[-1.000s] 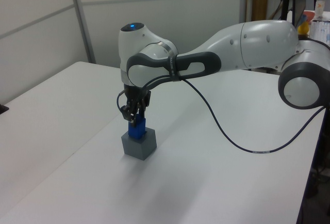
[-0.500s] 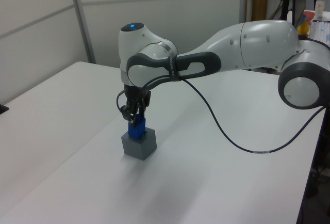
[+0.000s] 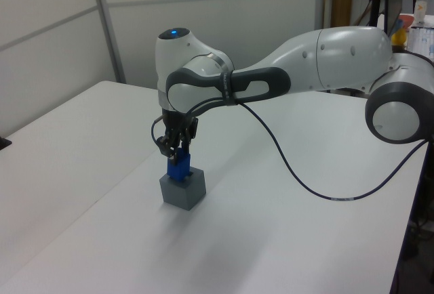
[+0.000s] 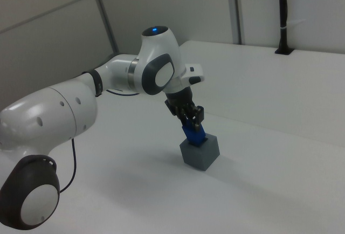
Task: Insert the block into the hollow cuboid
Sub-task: 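Lower the blue block into the grey cube's opening, then open the gripper and raise it off the blue block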
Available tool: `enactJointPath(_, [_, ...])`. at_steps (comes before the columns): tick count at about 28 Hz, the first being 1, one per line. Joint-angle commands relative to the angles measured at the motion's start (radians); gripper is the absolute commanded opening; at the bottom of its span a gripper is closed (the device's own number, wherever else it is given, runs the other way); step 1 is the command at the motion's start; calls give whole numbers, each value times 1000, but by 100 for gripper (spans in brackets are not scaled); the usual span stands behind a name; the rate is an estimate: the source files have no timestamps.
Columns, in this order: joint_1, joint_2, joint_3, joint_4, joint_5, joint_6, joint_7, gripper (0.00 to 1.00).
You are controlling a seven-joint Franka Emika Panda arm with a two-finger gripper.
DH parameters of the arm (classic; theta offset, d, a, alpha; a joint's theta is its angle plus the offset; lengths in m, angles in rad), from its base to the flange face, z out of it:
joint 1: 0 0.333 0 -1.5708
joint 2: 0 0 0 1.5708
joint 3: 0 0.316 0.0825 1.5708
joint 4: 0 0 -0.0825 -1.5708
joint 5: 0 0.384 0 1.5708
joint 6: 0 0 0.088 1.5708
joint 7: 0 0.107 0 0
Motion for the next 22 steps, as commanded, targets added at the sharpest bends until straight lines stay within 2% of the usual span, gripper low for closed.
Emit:
enactJointPath(1, [1,21,-2,40,16,-20,19,0])
enactJointPath(12, [-2,22,-2,40,16,-17,20,0])
enactJointPath(14, [-2,22,-1,39,16,-5,20,17])
enactJointPath(15, [-2,22,-1,37,16,-5,20,34])
enactJointPath(18, [-2,22,-2,36,16,-5,20,96])
enactJointPath(19, [-2,22,-2,36,16,-5,19,100])
enactJointPath(22, [-2,22,-2,36,16,-6,19,100])
